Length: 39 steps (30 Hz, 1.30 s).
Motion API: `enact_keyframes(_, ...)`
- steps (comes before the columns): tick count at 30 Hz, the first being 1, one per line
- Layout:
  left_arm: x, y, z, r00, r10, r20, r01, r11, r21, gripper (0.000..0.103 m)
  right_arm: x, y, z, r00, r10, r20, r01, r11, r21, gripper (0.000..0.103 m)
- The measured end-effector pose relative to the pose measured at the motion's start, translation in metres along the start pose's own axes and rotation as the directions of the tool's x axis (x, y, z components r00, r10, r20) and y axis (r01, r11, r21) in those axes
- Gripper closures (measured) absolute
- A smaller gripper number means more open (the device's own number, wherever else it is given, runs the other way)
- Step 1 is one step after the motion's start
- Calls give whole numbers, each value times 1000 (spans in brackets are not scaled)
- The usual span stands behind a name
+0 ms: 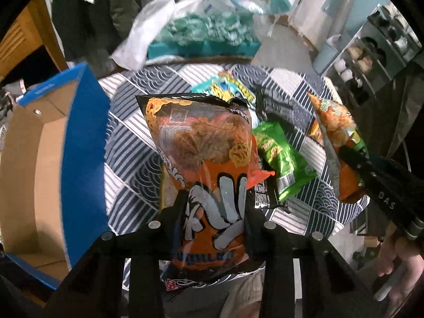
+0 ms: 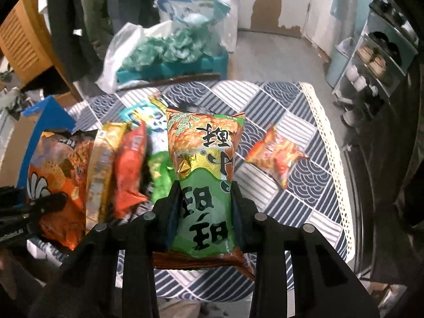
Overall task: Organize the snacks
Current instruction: 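Carry both bags into the cardboard box and open both tools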
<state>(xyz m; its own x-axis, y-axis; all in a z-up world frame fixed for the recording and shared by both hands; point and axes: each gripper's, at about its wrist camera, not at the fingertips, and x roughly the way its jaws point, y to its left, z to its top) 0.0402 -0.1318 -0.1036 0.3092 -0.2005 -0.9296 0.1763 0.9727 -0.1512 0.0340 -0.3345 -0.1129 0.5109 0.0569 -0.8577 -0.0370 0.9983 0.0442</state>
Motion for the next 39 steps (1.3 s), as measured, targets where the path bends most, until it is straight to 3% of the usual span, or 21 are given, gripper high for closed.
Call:
enact_keyframes(13, -52, 42, -2, 990, 41, 137, -36, 999, -37, 66, -29, 51, 15, 995, 73, 65, -69, 995, -69, 71)
enact_keyframes(26, -96, 105, -8, 966, 100, 238, -66, 987, -146, 66, -36, 119, 32, 985, 155, 80, -142, 978, -153, 71)
enact_keyframes(39, -106, 183, -20, 951, 199, 236, -134, 955, -263, 66, -32, 208, 45, 964, 264, 36, -246, 935, -256, 71)
